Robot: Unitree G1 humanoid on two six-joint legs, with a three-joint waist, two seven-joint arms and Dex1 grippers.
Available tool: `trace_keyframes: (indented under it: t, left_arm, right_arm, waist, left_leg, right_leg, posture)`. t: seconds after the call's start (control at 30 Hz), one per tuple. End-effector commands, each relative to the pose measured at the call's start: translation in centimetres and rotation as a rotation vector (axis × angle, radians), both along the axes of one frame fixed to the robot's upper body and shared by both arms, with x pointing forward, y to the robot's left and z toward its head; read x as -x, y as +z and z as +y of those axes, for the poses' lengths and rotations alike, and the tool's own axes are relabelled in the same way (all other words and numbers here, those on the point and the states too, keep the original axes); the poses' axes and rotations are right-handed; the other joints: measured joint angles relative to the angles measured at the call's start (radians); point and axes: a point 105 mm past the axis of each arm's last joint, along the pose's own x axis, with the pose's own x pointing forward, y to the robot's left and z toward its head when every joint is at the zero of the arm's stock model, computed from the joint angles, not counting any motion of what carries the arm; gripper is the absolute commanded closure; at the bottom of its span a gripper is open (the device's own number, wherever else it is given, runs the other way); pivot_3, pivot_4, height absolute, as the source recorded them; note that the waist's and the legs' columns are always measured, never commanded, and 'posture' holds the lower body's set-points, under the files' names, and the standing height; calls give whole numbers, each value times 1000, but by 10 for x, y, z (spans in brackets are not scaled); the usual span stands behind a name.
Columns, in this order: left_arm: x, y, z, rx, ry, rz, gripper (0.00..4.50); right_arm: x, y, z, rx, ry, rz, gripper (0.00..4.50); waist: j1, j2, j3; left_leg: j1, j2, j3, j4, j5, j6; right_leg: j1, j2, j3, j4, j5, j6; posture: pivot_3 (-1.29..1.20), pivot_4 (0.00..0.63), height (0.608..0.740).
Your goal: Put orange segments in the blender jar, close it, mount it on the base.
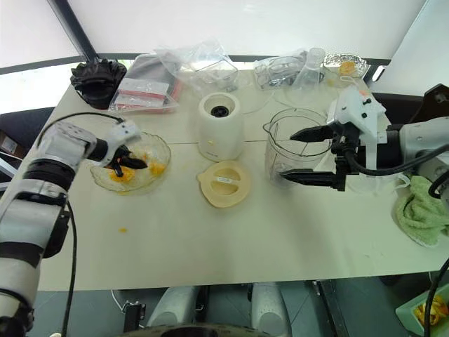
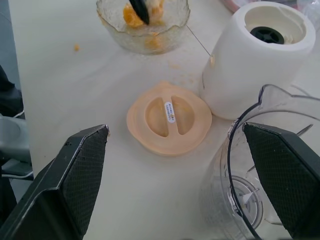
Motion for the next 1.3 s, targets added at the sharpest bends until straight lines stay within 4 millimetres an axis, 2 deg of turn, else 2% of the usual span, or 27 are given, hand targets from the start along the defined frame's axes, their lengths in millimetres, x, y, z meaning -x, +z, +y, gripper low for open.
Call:
trace_keyframes:
  t: [0.03, 0.1, 0.2, 0.27, 0.33, 0.4, 0.47, 0.53, 0.57, 0.6, 0.67, 0.7, 0.77, 0.9, 1.03, 1.3]
  left_arm:
    - [5, 51, -10, 239, 8, -103, 3583]
    - [11, 95, -25, 414, -28, -192, 3583]
    - [13, 128, -42, 504, -71, -268, 3583]
    - [14, 140, -50, 530, -88, -295, 3583]
    - [7, 182, -95, 605, -237, -395, 3583]
    - [7, 214, -135, 709, -358, -422, 3583]
    - [7, 223, -149, 763, -396, -399, 3583]
    - [5, 225, -152, 771, -402, -392, 3583]
    - [3, 227, -165, 783, -425, -401, 3583]
    - [1, 227, -180, 786, -452, -410, 3583]
    - [6, 215, -243, 815, -559, -391, 3583]
    - [9, 207, -267, 826, -590, -380, 3583]
    - [14, 199, -290, 836, -618, -369, 3583]
    - [29, 176, -328, 793, -698, -340, 3583]
    - [36, 152, -349, 685, -744, -350, 3583]
    - [33, 103, -355, 442, -767, -374, 3583]
  right_arm:
    - [7, 9, 1, -7, 1, -60, 0]
    - [10, 9, -2, -13, -22, -60, 0]
    - [12, 8, -4, -18, -49, -70, 0]
    - [13, 8, -4, -22, -60, -74, 0]
    - [17, 7, -7, -38, -101, -91, 0]
    - [20, 5, -9, -55, -141, -108, 0]
    - [21, 4, -9, -67, -162, -117, 0]
    - [21, 4, -8, -72, -169, -119, 0]
    - [23, 2, -8, -73, -180, -123, 0]
    - [25, 0, -7, -77, -191, -124, 0]
    - [37, -4, -10, -91, -260, -146, 0]
    - [43, -5, -12, -96, -294, -156, 0]
    - [50, -7, -14, -98, -337, -166, 0]
    - [65, -12, -18, -104, -417, -180, 0]
    - [76, -13, -19, -111, -472, -198, 0]
    - [88, -12, -21, -115, -534, -206, 0]
  waist:
    - [1, 0, 0]
    - [3, -2, 1]
    - [6, -2, 1]
    - [7, -2, 1]
    - [14, -3, 1]
    - [35, -6, 2]
    - [31, -6, 2]
    - [12, -5, 2]
    - [2, -4, 1]
    - [-2, -4, 1]
    - [7, -5, 2]
    - [20, -5, 2]
    - [43, -6, 2]
    - [19, -6, 3]
    - [9, -5, 2]
    - [9, -5, 2]
  left_leg:
    - [0, 0, 0, 0, 0, 0]
    - [0, 1, -1, 0, 0, 0]
    - [-1, 1, -1, 1, 0, 0]
    - [0, 1, -1, 2, 0, 0]
    - [0, 0, -1, 2, 0, 0]
    - [-1, -1, -4, 4, 0, 0]
    - [-1, -3, -3, 4, 0, 0]
    - [0, -4, 1, 4, -1, 1]
    - [1, -4, 2, 3, -1, 2]
    - [2, -4, 2, 2, -1, 3]
    - [3, -3, 2, 2, -1, 3]
    - [2, -3, 0, 2, -1, 3]
    - [-2, -4, -2, 4, -1, 3]
    - [-1, -7, 4, 4, -3, 5]
    - [1, -6, 4, 4, -3, 6]
    - [1, -6, 3, 3, -3, 6]
  right_leg:
    - [0, 0, 0, 0, 0, 0]
    - [0, 0, 0, 0, 0, 0]
    - [0, 0, -1, 0, 0, 0]
    - [1, 0, -1, 0, 0, 1]
    - [1, 0, -1, 0, 0, 1]
    - [3, 0, -5, 0, 0, 1]
    - [4, -1, -4, -2, 1, 2]
    - [3, -3, -1, -3, 2, 3]
    - [3, -4, 1, -3, 2, 4]
    - [3, -4, 1, -2, 2, 4]
    - [4, -3, 1, -2, 1, 4]
    - [4, -2, 0, -2, 1, 4]
    - [4, -3, -3, -3, 1, 4]
    - [3, -6, 5, -6, 4, 9]
    - [5, -5, 5, -5, 3, 9]
    - [5, -5, 5, -6, 3, 9]
  posture:
    - [0, 150, 740]
    - [0, 150, 740]
    - [0, 150, 740]
    - [0, 150, 740]
    - [0, 150, 740]
    - [0, 150, 740]
    - [0, 150, 740]
    - [0, 150, 740]
    - [0, 150, 740]
    - [0, 150, 740]
    - [0, 150, 740]
    - [0, 150, 740]
    - [0, 150, 740]
    - [0, 150, 740]
    - [0, 150, 740]
    - [0, 150, 740]
